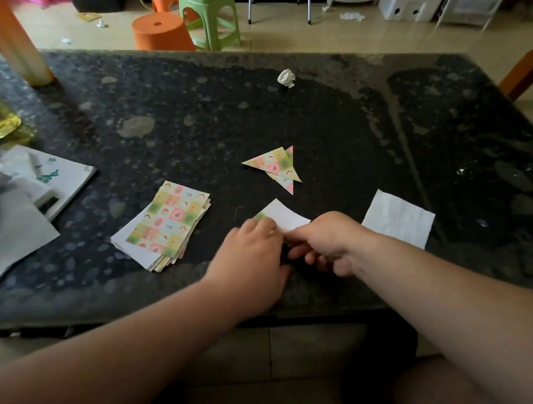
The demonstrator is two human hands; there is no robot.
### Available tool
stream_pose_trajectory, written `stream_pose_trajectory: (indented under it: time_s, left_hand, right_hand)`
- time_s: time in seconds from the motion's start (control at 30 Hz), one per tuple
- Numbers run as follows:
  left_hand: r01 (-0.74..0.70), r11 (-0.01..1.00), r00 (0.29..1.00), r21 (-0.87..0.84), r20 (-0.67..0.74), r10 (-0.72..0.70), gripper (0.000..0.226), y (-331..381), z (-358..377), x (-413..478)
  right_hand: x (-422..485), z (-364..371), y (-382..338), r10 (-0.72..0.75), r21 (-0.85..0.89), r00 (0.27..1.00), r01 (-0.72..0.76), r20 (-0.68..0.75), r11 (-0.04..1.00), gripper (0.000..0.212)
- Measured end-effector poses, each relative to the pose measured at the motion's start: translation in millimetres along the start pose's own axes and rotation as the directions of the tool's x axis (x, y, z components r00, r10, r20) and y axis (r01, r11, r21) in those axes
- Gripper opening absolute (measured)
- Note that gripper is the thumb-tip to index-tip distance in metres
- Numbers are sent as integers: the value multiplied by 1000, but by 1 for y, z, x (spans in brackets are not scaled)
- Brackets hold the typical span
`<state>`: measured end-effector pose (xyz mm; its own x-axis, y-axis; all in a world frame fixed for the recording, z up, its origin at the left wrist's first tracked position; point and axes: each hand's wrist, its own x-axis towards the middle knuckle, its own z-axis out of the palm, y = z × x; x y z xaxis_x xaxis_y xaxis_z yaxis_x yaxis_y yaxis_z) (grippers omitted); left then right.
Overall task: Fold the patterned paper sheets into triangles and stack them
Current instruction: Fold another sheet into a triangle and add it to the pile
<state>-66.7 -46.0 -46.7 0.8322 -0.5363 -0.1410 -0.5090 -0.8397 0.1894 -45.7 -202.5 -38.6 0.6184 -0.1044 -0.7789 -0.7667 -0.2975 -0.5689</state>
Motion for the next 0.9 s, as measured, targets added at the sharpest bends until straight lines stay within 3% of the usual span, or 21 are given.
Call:
stream_pose_trajectory:
  time_s: [0.1, 0.17, 0.3, 0.4, 0.57, 0.63, 0.77, 0.83, 0.9]
  left_hand:
    - [5, 1000, 992, 28, 122, -9, 82, 2, 18, -15]
    - [-10, 999, 983, 33, 184, 3, 88, 1, 19, -20]
    - [-7, 1000, 976, 6, 219, 6, 89, -2, 18, -20]
    - [-28, 999, 969, 28, 245, 20, 87, -5, 17, -19]
    - [-38, 999, 977, 27, 209, 31, 85, -4, 13, -17]
    - [-37, 999, 981, 40, 190, 28, 85, -2, 12, -21]
    - [-27, 1000, 983, 10, 182, 25, 82, -2, 8, -23]
    - [-41, 999, 979, -10, 198, 42, 80, -6, 6, -23]
    - [-66, 998, 975, -14, 213, 67, 79, -12, 7, -25]
  right_hand:
    - [-3, -6, 2, -36, -71, 998, 40, 56, 997, 19]
    - [-3, -19, 3, -151, -227, 984, 169, 96, 959, 6]
    - [-1, -44, 7, -427, -394, 899, 430, 102, 812, 43]
    - [5, -49, 7, -569, -525, 812, 544, 131, 654, 50]
    - [10, -44, 6, -722, -750, 643, 603, 256, 270, 22]
    - [3, -41, 5, -696, -793, 655, 574, 294, 205, 22]
    - [-17, -33, 5, -575, -881, 747, 464, 334, 92, 21]
    - [-20, -30, 10, -559, -868, 760, 478, 330, 138, 18]
    - [-14, -30, 16, -537, -811, 789, 507, 299, 293, 10]
